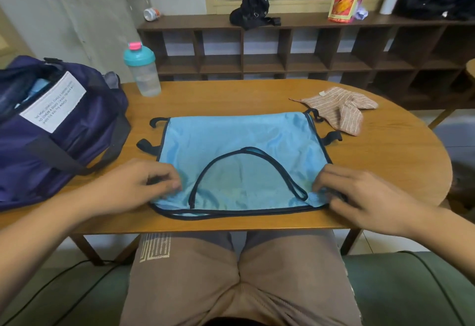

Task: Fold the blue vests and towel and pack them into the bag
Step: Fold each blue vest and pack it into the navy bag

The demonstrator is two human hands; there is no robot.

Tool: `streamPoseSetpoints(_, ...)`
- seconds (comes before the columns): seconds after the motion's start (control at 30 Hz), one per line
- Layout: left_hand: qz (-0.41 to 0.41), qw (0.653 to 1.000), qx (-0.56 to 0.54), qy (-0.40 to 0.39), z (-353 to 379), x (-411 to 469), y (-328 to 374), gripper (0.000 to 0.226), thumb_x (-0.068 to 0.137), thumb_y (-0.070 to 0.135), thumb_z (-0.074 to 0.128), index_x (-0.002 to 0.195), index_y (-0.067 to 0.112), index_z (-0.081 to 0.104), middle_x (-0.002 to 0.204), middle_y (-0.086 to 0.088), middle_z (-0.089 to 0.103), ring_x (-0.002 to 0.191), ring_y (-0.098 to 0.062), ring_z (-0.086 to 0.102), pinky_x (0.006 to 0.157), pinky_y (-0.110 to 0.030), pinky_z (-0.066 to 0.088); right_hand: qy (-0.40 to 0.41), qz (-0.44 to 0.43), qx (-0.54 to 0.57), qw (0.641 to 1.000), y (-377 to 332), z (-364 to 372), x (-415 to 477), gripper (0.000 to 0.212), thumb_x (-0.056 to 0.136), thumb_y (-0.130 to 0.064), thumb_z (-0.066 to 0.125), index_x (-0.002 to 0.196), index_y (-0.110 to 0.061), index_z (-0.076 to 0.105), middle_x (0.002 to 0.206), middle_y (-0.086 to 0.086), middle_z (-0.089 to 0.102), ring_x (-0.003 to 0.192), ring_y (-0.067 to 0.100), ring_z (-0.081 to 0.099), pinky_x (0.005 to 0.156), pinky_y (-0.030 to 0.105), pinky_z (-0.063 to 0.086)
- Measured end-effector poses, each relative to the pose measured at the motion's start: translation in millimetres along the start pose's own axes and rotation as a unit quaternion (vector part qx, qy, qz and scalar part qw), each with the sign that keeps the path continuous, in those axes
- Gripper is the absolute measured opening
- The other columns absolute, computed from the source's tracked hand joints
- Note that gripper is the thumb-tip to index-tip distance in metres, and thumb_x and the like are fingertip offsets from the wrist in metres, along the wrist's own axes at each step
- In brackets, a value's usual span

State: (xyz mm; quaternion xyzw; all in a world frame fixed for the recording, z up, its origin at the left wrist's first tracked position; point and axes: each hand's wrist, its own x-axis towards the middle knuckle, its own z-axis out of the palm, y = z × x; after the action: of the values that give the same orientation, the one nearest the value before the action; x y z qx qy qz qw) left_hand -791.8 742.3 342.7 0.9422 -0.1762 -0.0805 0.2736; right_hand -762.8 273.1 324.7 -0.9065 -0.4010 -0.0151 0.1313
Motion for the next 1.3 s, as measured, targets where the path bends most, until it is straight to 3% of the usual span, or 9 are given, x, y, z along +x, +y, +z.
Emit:
streamPoseSetpoints(0.13, -0.028, 0.991, -0.027, 0.131, -4.8, 24.8, 1.5, 0.012, 0.104, 0.022, 0.064, 0.101, 0.032, 0.070, 0.093, 0.010, 0.075, 0.082, -0.009, 0.073, 0.072, -0.043, 0.059, 0.060, 0.034, 0.001, 0.998, 7.8, 5.6, 18.9, 0.024, 0.101, -0.019, 0.063, 0.118, -0.034, 0.058, 0.111, -0.024, 0.056, 0.091, 0.001, 0.060, 0.073, 0.030, 0.053)
streamPoseSetpoints(0.23, -0.013, 0.981, 0.047, 0.188, 1.8, 55.0, -2.6, 0.018, 0.104, 0.022, 0.063, 0.114, 0.037, 0.064, 0.115, 0.020, 0.065, 0.104, 0.001, 0.064, 0.075, -0.015, 0.045, 0.070, 0.061, -0.011, 0.996, 12.4, 17.9, 45.5, 0.032, 0.106, -0.034, 0.055, 0.137, -0.030, 0.057, 0.131, -0.017, 0.058, 0.117, 0.006, 0.059, 0.093, 0.032, 0.053)
streamPoseSetpoints(0.3, -0.015, 0.980, 0.072, 0.183, 14.4, 74.5, -4.3, 0.027, 0.106, 0.025, 0.058, 0.132, 0.032, 0.060, 0.134, 0.017, 0.056, 0.119, -0.002, 0.057, 0.088, -0.014, 0.044, 0.056, 0.093, 0.015, 0.994, 13.9, 29.3, 64.1, 0.044, 0.109, -0.038, 0.050, 0.152, -0.026, 0.049, 0.149, -0.011, 0.053, 0.137, 0.012, 0.050, 0.111, 0.036, 0.046)
streamPoseSetpoints(0.43, -0.044, 0.984, 0.099, 0.139, 47.4, 93.8, -5.6, 0.049, 0.111, 0.036, 0.048, 0.158, 0.028, 0.041, 0.167, 0.010, 0.033, 0.153, -0.014, 0.033, 0.125, -0.036, 0.030, 0.042, 0.138, 0.065, 0.987, 10.1, 52.4, 86.1, 0.057, 0.111, -0.045, 0.045, 0.164, -0.024, 0.037, 0.172, -0.005, 0.030, 0.159, 0.014, 0.024, 0.129, 0.042, 0.026)
streamPoseSetpoints(0.57, -0.077, 0.985, 0.120, 0.100, 62.8, 88.8, -22.2, 0.063, 0.108, 0.061, 0.033, 0.165, 0.034, 0.030, 0.175, 0.011, 0.018, 0.162, -0.013, 0.009, 0.130, -0.047, 0.019, 0.002, 0.128, 0.005, 0.992, 4.2, 63.8, 80.7, 0.071, 0.107, -0.070, 0.030, 0.168, -0.035, 0.023, 0.177, -0.013, 0.010, 0.163, 0.007, 0.001, 0.133, 0.040, 0.013)
streamPoseSetpoints(0.8, -0.112, 0.980, 0.152, 0.062, 57.7, 82.2, -20.1, 0.082, 0.094, 0.089, 0.019, 0.165, 0.047, 0.022, 0.175, 0.017, 0.009, 0.163, -0.013, 0.002, 0.131, -0.047, 0.010, -0.067, 0.134, -0.008, 0.989, -2.4, 52.5, 77.7, 0.084, 0.095, -0.089, 0.008, 0.168, -0.046, 0.005, 0.176, -0.018, -0.006, 0.162, 0.006, -0.011, 0.133, 0.038, 0.003)
streamPoseSetpoints(1.0, -0.108, 0.979, 0.055, 0.162, 29.1, 115.5, -17.3, 0.049, 0.109, 0.057, 0.039, 0.150, 0.033, 0.051, 0.158, 0.011, 0.041, 0.143, -0.019, 0.044, 0.115, -0.043, 0.039, 0.004, 0.192, 0.040, 0.981, 0.9, 30.1, 121.3, 0.073, 0.105, -0.070, 0.022, 0.169, -0.034, 0.018, 0.177, -0.008, 0.010, 0.163, 0.012, 0.006, 0.132, 0.041, 0.012)
streamPoseSetpoints(1.13, -0.109, 0.975, 0.115, 0.153, 33.1, 148.4, -31.1, 0.054, 0.112, 0.044, 0.038, 0.163, 0.025, 0.035, 0.173, 0.003, 0.025, 0.157, -0.024, 0.027, 0.125, -0.051, 0.029, 0.004, 0.226, -0.002, 0.974, 22.2, 40.8, 167.4, 0.071, 0.111, -0.060, 0.022, 0.170, -0.023, 0.013, 0.178, 0.001, 0.002, 0.164, 0.018, -0.002, 0.132, 0.044, 0.004)
streamPoseSetpoints(1.3, -0.172, 0.960, 0.200, 0.098, 44.9, 153.6, -55.2, 0.074, 0.105, 0.071, 0.018, 0.168, 0.034, 0.016, 0.177, -0.001, 0.007, 0.164, -0.022, 0.003, 0.132, -0.047, 0.009, -0.020, 0.292, -0.037, 0.955, 57.0, 57.3, 175.6, 0.082, 0.106, -0.071, 0.016, 0.170, -0.020, 0.012, 0.178, 0.004, 0.003, 0.164, 0.023, 0.001, 0.132, 0.046, 0.009)
